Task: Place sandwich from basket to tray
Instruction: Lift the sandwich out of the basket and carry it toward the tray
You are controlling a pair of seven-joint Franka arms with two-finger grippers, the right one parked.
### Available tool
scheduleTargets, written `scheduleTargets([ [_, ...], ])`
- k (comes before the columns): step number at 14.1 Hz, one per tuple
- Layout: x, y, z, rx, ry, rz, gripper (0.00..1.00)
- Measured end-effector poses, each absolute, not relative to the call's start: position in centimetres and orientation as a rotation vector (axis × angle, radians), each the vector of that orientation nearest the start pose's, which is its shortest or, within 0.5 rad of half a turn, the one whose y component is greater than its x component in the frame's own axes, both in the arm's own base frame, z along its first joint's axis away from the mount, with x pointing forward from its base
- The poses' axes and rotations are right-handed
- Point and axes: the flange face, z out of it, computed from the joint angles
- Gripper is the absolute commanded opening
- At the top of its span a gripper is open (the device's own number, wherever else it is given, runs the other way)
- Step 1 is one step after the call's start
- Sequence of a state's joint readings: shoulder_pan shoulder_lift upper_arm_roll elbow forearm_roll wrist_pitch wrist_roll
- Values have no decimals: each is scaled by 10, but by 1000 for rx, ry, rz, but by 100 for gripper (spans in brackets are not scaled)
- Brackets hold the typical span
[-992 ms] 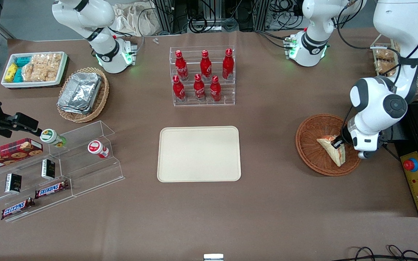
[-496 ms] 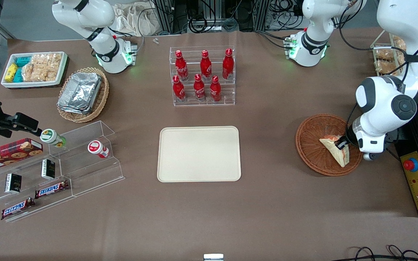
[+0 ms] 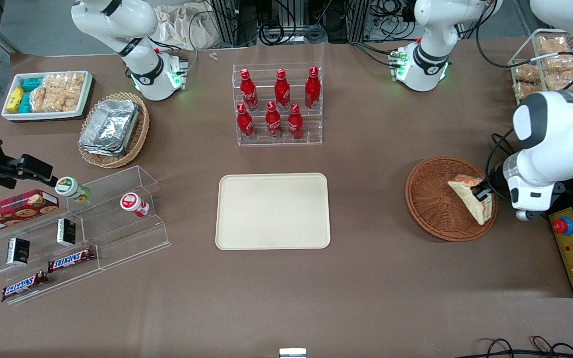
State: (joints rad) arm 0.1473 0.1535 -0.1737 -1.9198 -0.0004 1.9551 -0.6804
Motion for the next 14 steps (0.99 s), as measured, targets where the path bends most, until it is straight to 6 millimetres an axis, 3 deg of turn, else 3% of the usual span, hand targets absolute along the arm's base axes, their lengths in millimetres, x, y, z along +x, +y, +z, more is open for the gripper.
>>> scheduleTargets([
  [4,587,-85,486,-3000,-902,178,0],
  [7,576,-173,517,-3075,-796,125,0],
  [9,564,-230,518,-3134,-646,143,0],
  [11,558,-274,508,-3198,-534,137,0],
  [14,550,-339,472,-3293,-393,111,0],
])
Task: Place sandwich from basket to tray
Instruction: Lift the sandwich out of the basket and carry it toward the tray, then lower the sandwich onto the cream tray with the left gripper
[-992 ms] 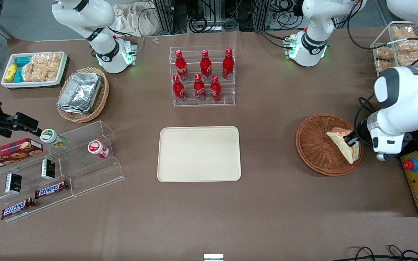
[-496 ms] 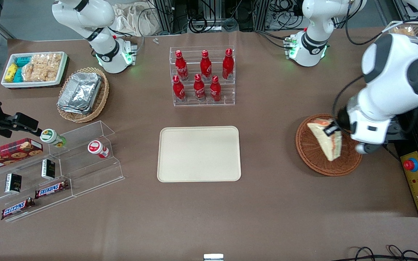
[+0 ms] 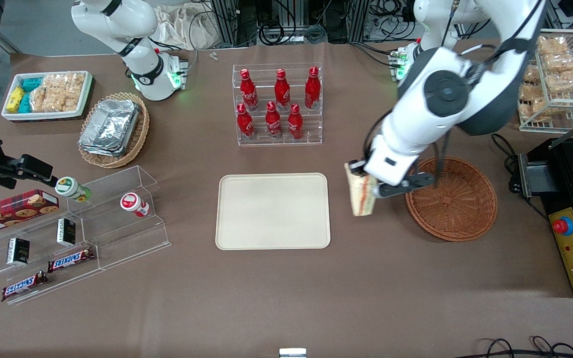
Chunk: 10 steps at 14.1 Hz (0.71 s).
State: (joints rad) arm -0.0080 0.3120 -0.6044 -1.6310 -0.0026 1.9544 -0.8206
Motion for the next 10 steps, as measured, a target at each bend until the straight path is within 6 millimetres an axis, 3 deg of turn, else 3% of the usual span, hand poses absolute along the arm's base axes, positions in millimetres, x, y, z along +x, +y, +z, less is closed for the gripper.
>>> scheduleTargets([
  [3,534,-379,423,-3318,-280,128,0],
  [6,520,-395,390,-3295,-191,148,0],
  [10,523,-403,366,-3313,-150,112,0],
])
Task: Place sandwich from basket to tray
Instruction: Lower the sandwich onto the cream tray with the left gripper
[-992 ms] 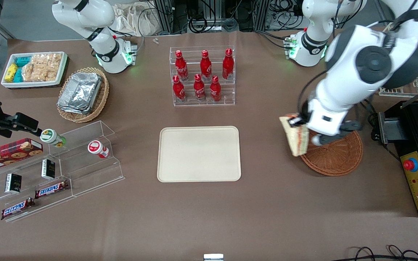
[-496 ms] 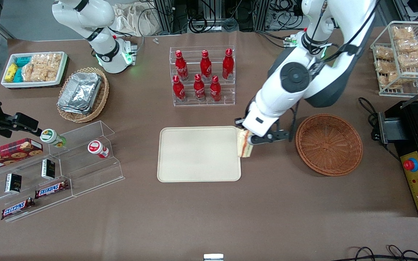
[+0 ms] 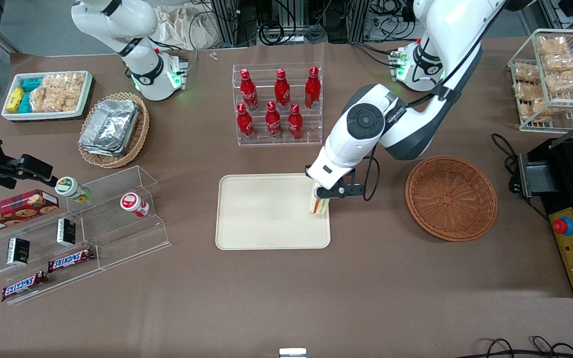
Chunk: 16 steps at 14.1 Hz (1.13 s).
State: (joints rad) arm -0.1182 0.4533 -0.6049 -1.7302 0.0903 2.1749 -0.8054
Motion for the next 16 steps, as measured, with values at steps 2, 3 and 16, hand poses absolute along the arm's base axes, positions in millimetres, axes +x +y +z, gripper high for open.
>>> scheduleTargets([
  [2,524,-405,359,-3319,-139,116,0],
  [3,525,-406,355,-3323,-134,109,0],
  [16,538,-411,259,-3308,-84,38,82],
])
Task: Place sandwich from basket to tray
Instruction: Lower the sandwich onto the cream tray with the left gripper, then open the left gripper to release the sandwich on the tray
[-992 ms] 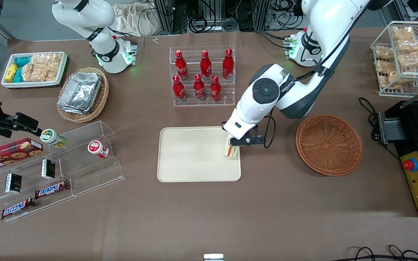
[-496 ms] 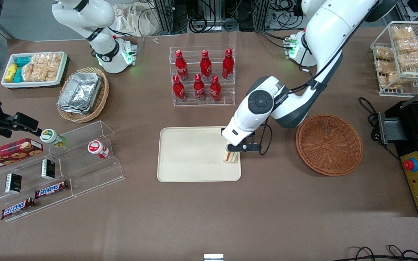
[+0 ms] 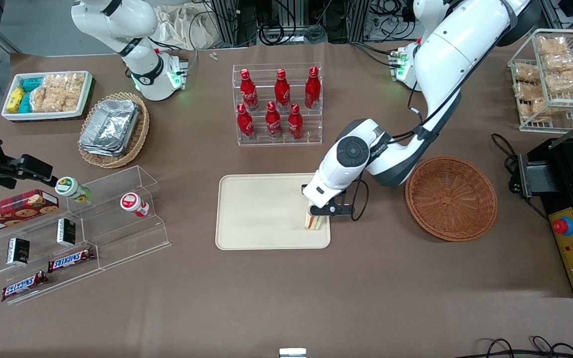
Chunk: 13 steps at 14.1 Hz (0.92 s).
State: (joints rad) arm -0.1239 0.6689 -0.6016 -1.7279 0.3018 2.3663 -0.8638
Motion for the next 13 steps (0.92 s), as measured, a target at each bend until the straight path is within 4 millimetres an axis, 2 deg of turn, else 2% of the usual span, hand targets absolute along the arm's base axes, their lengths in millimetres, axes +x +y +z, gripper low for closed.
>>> scheduleTargets([
  [1,539,-412,253,-3301,-92,19,99],
  [4,542,-413,245,-3292,-102,-12,99],
  [8,550,-415,258,-3305,-112,-52,99],
  [10,559,-414,276,-3306,-131,-90,99],
  [13,571,-397,326,-3237,-202,-126,99],
])
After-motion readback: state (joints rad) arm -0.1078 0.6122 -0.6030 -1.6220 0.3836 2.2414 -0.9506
